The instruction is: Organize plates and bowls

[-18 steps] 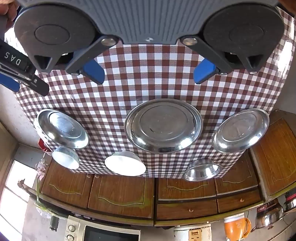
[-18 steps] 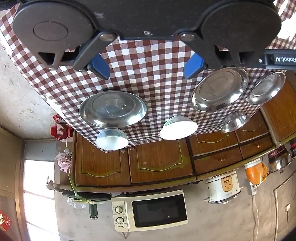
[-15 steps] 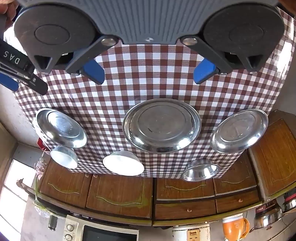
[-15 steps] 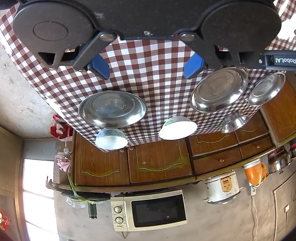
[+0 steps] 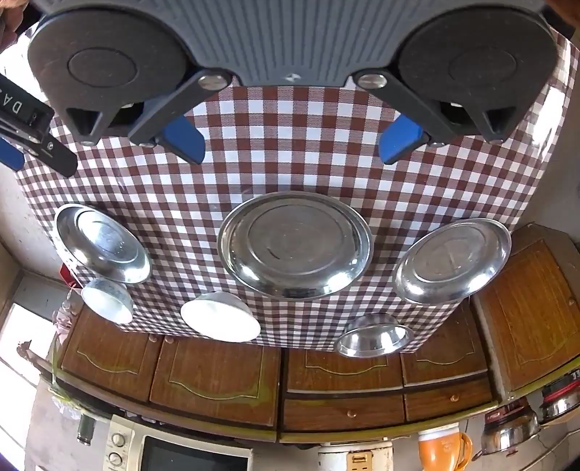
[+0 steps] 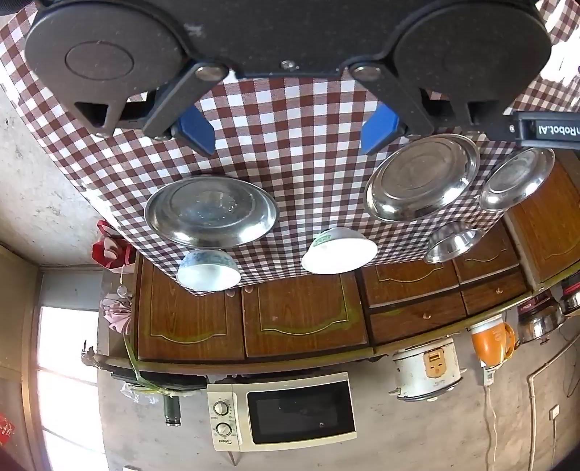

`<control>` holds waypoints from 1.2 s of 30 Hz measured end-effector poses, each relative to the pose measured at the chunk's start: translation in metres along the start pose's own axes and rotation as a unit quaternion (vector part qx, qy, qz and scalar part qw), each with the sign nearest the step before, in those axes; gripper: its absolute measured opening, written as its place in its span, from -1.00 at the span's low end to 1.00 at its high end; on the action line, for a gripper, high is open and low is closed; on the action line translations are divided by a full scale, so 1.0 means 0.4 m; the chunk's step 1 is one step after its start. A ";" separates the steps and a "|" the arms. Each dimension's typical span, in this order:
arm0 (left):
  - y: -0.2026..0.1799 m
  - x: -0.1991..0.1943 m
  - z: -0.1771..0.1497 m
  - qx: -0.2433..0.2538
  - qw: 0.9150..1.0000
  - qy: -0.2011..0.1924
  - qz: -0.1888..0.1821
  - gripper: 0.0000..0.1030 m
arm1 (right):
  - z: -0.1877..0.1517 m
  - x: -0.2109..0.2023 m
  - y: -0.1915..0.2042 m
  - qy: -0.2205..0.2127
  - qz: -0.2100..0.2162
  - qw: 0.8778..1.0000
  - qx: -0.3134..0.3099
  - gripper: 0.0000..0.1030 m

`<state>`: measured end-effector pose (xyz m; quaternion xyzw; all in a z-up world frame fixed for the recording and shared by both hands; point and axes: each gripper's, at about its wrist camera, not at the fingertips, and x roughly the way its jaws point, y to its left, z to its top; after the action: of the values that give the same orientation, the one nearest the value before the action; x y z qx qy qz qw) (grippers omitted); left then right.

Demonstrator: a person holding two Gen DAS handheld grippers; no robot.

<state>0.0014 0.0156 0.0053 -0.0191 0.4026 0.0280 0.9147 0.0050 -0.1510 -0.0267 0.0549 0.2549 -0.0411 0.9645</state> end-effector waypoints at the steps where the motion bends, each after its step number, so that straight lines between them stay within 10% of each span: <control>1: 0.001 0.000 0.000 -0.001 1.000 0.000 0.001 1.00 | 0.000 0.001 0.001 0.000 0.000 1.000 0.000 0.99; 36: 0.042 0.005 0.007 -0.033 0.999 -0.006 0.020 1.00 | -0.003 0.017 0.045 0.010 0.021 0.999 -0.023 0.99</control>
<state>0.0036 0.0328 0.0055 -0.0412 0.3965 0.0596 0.9152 0.0122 -0.1333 -0.0294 0.0379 0.2639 -0.0145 0.9637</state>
